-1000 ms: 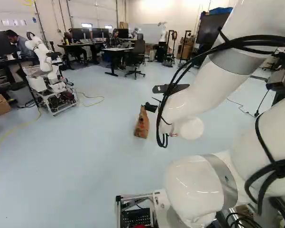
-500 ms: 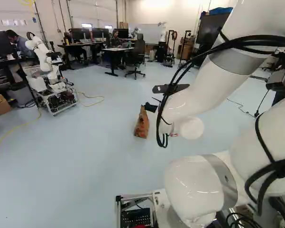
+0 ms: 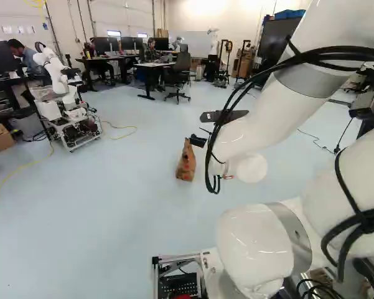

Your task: Pick up the grocery bag from the ground

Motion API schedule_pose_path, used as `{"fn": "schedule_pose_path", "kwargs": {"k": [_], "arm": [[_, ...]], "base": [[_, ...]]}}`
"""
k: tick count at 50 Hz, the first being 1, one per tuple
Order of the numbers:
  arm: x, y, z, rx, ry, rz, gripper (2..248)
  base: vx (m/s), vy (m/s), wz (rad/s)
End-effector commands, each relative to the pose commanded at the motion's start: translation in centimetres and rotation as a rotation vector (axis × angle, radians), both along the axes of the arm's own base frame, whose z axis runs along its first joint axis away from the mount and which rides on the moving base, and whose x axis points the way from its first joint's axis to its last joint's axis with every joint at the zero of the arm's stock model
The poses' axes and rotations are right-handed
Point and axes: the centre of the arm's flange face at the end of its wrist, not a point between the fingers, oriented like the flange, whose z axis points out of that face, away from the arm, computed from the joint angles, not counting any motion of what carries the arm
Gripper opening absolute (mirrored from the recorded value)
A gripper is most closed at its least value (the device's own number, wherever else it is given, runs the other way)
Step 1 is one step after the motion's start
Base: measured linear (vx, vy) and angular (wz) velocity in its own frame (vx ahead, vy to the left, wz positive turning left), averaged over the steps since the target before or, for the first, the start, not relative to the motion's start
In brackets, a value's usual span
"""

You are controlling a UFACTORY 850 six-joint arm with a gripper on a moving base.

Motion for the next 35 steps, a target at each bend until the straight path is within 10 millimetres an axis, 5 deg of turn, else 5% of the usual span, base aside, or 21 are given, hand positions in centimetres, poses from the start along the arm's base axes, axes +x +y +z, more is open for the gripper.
{"fn": "schedule_pose_path", "kwargs": {"k": [35], "arm": [[0.00,0.00,0.00,0.000,0.000,0.000,247]], "base": [[0.126,0.009,-0.010]]}}
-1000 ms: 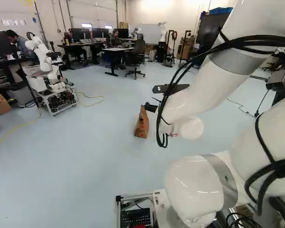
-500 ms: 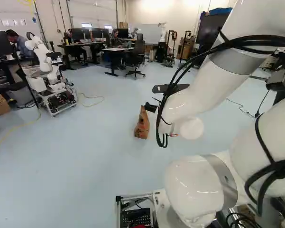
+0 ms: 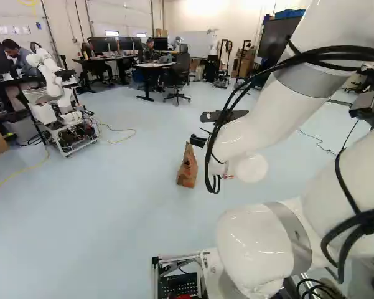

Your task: Pick up the grocery bag from the ground

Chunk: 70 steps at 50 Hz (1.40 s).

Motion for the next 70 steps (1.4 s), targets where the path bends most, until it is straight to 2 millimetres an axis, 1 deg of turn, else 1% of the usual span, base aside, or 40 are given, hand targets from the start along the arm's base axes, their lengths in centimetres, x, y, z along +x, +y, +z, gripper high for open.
{"fn": "schedule_pose_path", "kwargs": {"k": [27,70], "arm": [[0.00,0.00,0.00,0.000,0.000,0.000,247],[0.00,0.00,0.00,0.000,0.000,0.000,247]], "base": [[0.158,-0.042,-0.014],[0.179,0.000,-0.019]]}}
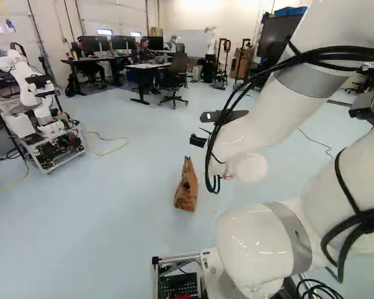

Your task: Pick up the grocery bag from the ground

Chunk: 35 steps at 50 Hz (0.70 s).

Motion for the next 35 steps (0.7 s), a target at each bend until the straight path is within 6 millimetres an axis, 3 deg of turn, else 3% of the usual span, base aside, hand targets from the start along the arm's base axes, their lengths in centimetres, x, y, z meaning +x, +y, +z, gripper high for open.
{"fn": "schedule_pose_path", "kwargs": {"k": [21,35], "arm": [[0.00,0.00,0.00,0.000,0.000,0.000,247],[0.38,0.00,0.06,0.000,0.002,0.000,247]], "base": [[0.181,0.000,-0.017],[0.043,0.001,-0.004]]}}
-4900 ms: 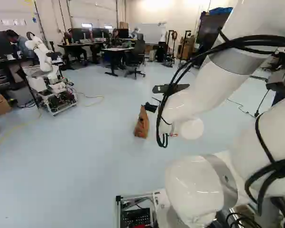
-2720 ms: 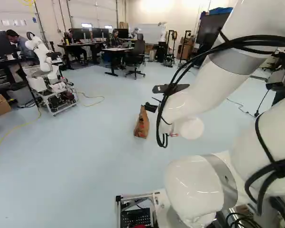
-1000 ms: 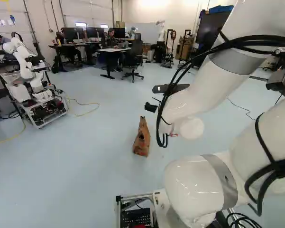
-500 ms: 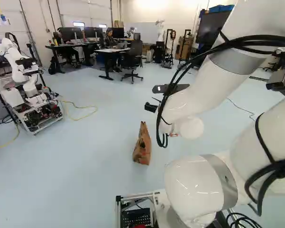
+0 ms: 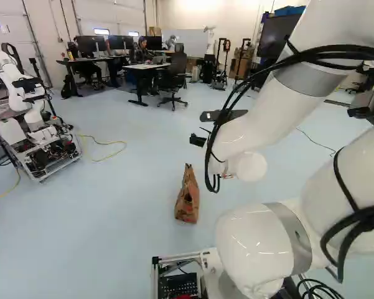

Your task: Pick up the grocery bag from the ground

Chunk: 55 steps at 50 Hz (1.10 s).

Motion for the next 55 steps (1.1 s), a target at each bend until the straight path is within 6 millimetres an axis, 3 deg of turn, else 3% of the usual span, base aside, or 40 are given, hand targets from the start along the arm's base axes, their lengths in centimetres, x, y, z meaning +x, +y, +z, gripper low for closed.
{"fn": "schedule_pose_path", "kwargs": {"k": [14,23,55], "arm": [[0.2,0.0,0.0,0.000,0.001,0.000,247],[1.5,0.0,0.2,0.000,0.006,0.000,247],[11.8,0.9,0.7,0.000,0.017,0.023,247]], "base": [[0.000,0.000,0.000],[0.000,0.000,0.000],[0.000,0.000,0.000]]}}
